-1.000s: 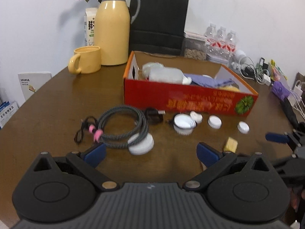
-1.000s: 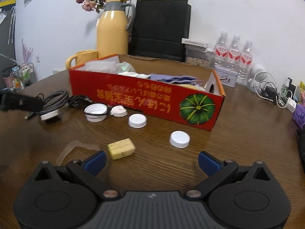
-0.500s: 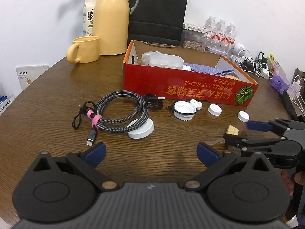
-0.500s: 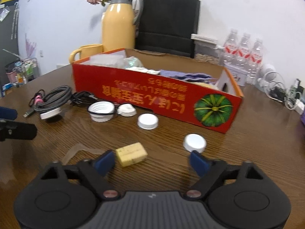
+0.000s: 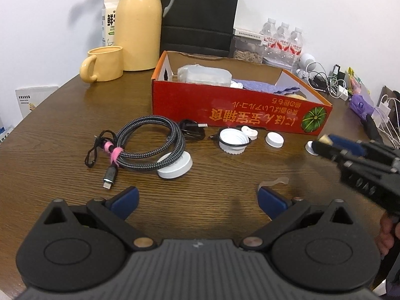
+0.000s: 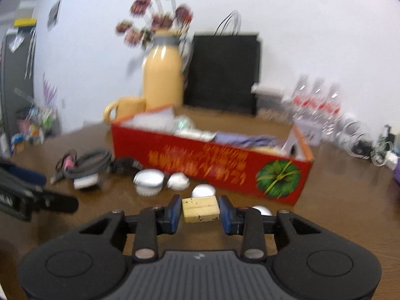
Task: Organize objects
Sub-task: 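Grasp the small yellow block with the right tool while the left tool approaches the clear plastic piece, then grasp the clear plastic piece with the left tool while the right tool holds the yellow block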
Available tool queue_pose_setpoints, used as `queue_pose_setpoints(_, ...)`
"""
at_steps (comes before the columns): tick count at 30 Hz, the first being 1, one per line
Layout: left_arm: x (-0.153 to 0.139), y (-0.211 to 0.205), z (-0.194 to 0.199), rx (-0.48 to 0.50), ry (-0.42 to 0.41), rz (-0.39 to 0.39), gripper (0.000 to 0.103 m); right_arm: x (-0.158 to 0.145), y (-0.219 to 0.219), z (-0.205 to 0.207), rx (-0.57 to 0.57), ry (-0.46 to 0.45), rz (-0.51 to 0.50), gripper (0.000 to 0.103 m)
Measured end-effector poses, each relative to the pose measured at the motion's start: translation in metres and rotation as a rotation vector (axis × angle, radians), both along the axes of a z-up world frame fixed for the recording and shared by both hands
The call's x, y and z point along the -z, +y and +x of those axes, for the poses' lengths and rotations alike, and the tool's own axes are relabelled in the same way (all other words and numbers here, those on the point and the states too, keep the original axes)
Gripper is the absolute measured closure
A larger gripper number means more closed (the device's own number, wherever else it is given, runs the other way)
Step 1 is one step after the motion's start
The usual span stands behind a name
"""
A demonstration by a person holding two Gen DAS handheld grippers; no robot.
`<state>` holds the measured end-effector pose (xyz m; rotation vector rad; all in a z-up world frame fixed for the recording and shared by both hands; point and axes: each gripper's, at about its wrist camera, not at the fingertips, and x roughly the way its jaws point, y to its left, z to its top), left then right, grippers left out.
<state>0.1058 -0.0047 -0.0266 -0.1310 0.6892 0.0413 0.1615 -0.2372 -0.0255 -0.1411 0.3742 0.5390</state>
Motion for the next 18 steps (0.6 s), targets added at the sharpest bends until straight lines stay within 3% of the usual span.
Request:
queue_pose_setpoints(4,0.003,-0.007,0.003,0.024,0.008,0.003,0.000,-0.004,-0.013,-0.002,0.038,-0.029,0.058,0.072)
queue_pose_setpoints(11,0.007,-0.025,0.013,0.084,-0.004,0.015,0.000,-0.006,-0.015,-0.006,0.050,-0.063,0.069,0.072)
queue_pose_setpoints(18,0.012,-0.048,0.024,0.146,-0.005,0.047,0.026,-0.006,-0.017,-0.011,0.056,-0.088,0.074,0.072)
